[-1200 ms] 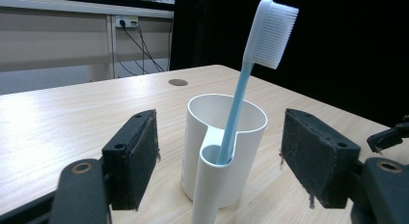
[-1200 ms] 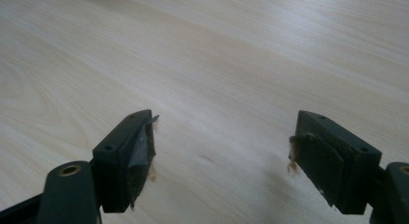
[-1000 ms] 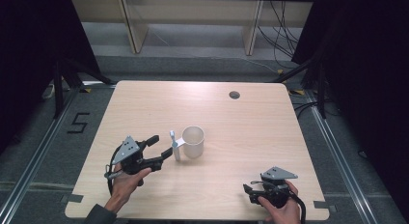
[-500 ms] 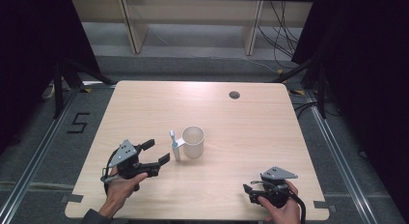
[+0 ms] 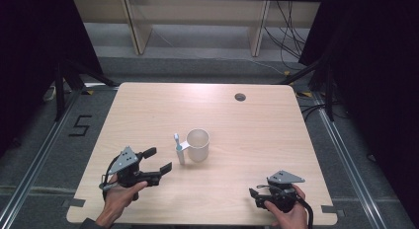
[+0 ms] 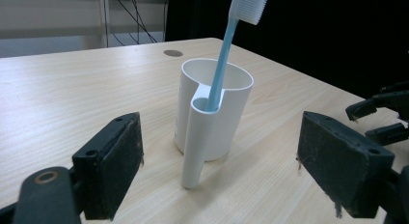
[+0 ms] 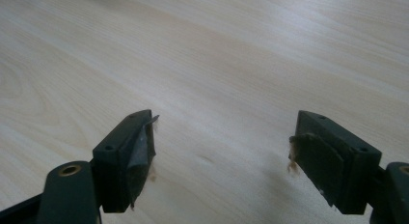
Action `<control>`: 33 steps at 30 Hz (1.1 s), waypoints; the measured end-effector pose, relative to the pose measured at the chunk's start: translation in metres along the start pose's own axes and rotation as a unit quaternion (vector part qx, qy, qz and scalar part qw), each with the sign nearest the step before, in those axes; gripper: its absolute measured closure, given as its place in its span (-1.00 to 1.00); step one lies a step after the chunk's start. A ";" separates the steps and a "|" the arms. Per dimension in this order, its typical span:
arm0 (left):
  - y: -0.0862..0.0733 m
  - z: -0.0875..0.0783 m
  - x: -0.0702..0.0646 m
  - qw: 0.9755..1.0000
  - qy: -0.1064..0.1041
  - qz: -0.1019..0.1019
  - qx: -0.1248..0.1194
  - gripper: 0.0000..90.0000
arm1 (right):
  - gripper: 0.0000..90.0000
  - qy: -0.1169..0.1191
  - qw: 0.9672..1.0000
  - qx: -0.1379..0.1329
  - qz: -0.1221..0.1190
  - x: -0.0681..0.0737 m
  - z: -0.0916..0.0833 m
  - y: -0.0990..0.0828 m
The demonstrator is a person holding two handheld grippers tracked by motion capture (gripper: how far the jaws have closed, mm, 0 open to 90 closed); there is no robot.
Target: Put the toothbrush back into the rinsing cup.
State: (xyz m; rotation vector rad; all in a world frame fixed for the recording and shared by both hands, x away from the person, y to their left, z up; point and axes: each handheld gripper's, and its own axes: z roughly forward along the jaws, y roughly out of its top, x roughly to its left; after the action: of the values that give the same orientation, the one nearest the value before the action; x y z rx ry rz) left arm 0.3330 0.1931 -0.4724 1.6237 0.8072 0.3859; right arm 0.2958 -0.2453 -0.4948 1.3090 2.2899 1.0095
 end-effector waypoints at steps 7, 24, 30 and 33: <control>-0.004 -0.006 -0.004 1.000 -0.010 -0.001 0.018 -0.65 | -0.48 -0.001 1.000 -0.004 -0.008 -0.001 0.001 0.000; -0.015 -0.026 -0.014 0.998 -0.009 0.026 0.054 -0.65 | -0.47 -0.006 1.000 -0.005 -0.003 0.002 0.000 -0.001; -0.019 -0.032 -0.017 0.998 -0.011 0.027 0.064 -0.65 | -0.47 -0.007 1.000 -0.002 0.004 0.003 0.000 0.000; -0.022 -0.034 -0.021 0.997 -0.013 0.025 0.069 -0.65 | -0.47 -0.006 1.000 -0.001 0.005 0.003 0.000 0.000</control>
State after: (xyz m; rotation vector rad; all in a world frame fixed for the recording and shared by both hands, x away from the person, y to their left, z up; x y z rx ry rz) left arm 0.2900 0.2045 -0.4819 1.7757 0.7898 0.3503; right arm 0.2940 -0.2430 -0.4945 1.3239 2.2750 1.0052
